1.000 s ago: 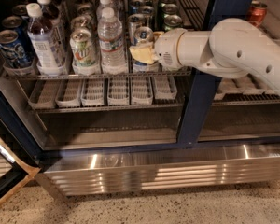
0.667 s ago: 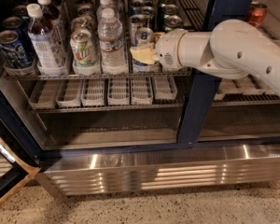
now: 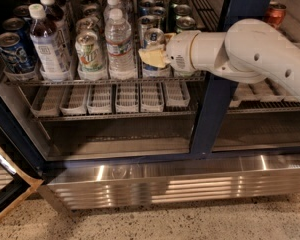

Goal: Pick redbull can from top shelf of fridge

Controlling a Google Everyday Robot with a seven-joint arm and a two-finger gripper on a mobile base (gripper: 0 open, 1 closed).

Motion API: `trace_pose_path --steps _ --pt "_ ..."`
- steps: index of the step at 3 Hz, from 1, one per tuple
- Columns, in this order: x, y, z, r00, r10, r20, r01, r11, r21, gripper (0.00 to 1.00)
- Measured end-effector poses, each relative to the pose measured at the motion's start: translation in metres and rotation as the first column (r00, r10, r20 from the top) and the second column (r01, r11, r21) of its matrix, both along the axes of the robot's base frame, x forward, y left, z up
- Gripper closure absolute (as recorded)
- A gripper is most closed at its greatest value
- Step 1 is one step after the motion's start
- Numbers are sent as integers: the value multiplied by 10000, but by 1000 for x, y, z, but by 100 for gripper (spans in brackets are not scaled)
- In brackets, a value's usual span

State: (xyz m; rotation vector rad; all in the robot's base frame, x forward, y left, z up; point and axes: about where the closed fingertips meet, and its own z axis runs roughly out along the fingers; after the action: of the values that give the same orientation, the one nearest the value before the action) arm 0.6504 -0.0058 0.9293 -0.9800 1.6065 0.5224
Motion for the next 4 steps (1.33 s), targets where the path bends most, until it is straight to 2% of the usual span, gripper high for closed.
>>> trace_pose_path --steps 4 --pt "1 0 -1 10000 39 90 -39 10000 -23 100"
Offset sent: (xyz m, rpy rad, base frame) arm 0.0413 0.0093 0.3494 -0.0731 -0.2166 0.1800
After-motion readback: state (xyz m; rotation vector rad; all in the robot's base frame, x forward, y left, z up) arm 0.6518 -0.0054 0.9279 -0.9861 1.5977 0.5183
